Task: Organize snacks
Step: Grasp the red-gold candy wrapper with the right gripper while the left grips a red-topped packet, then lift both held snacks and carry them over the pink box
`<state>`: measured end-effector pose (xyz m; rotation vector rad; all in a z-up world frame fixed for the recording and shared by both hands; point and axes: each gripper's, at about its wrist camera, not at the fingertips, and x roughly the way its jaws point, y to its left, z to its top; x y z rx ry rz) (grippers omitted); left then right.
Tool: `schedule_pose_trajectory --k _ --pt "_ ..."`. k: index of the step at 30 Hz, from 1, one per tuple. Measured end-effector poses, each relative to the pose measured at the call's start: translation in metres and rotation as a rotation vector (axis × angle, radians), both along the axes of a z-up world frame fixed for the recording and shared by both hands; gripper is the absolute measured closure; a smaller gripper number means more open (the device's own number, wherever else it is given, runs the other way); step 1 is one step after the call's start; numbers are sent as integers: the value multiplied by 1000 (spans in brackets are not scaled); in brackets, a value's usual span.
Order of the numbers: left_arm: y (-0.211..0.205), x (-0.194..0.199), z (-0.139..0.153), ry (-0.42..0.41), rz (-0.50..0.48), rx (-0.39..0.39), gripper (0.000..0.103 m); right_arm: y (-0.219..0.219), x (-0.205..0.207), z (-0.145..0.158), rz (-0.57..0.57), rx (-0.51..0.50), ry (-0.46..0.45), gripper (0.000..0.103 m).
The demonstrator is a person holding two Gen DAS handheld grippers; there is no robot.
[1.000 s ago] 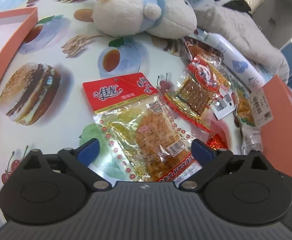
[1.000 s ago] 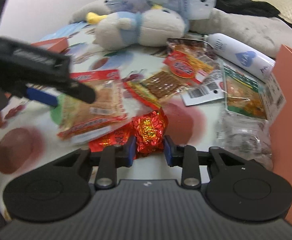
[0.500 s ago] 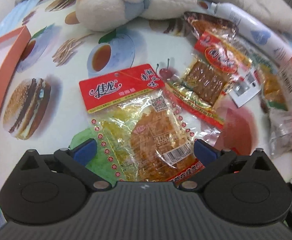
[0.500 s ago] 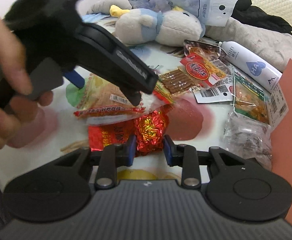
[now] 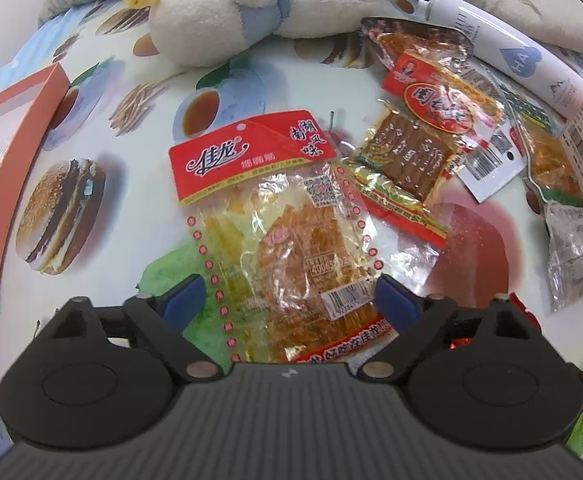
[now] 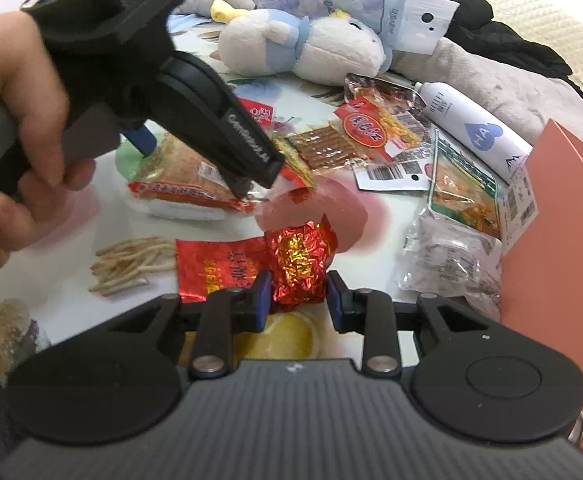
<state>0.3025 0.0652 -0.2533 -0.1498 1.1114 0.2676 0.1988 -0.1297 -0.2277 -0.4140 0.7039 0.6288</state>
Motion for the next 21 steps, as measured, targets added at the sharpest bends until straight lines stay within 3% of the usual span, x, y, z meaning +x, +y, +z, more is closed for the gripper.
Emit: schedule_pose_trajectory --k 5,7,11,21 --pt "-8 -5 7 -21 -34 -2 39 -1 -4 1 -9 -12 -7 71" --pt "-9 -6 10 -27 -38 -17 54 -2 -6 2 -14 -14 -8 71" --pt "-14 -11 15 -47 -59 -22 71 -6 -10 4 -28 -20 -12 71" --pt "-15 -47 24 -76 -72 -112 78 -20 -18 14 -107 -5 18 71"
